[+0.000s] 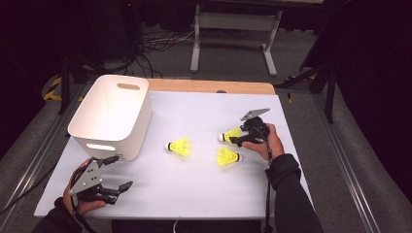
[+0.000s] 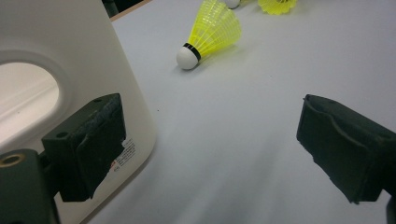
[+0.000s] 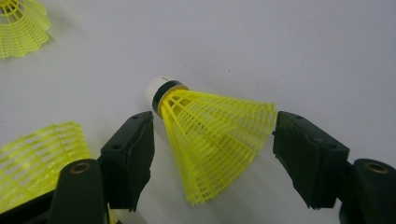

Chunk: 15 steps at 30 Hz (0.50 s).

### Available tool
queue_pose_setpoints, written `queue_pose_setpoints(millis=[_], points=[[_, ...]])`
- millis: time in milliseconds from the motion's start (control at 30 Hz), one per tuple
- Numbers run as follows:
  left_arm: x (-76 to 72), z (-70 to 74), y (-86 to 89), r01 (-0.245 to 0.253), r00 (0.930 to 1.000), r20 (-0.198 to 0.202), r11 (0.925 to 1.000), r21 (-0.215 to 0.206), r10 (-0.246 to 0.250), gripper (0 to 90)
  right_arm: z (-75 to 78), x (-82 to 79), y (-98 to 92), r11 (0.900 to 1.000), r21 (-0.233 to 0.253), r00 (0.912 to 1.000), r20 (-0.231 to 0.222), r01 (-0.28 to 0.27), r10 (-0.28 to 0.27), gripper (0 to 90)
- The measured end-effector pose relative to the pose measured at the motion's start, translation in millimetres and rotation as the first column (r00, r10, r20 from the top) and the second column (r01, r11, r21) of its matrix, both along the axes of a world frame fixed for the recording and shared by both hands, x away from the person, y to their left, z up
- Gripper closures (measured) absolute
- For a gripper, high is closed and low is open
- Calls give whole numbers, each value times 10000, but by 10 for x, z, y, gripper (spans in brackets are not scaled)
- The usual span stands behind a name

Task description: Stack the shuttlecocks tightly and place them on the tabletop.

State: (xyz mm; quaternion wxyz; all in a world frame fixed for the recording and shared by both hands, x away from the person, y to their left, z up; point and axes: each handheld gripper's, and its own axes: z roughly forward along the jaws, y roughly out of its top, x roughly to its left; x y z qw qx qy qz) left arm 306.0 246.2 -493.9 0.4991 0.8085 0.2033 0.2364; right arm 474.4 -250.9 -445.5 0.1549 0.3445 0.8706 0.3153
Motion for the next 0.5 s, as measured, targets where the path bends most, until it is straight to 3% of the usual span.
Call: queue_pose_setpoints(millis=[200,300,400,433,500], points=[[-6,5,1,-19,10000,18,10000,-44,19,89,30,-121,-48,9997,239,9999,-144,-48,52,412],[-3,5,-6,-15,10000,10,10000,-30,15,89,26,-177,-110,9983,563,9993,-320,-171,190,594],[-4,9,-10,-2,10000,36,10000,2,2,89,20,-182,-124,9974,664,9986,-433,-286,316,668],[-3,10,-12,-9,10000,43,10000,7,9,90,24,-184,-119,9969,678,9981,-460,-387,419,755],[1,7,-13,-3,10000,29,10000,13,3,90,27,-185,-111,9969,676,9981,-449,-392,423,777]])
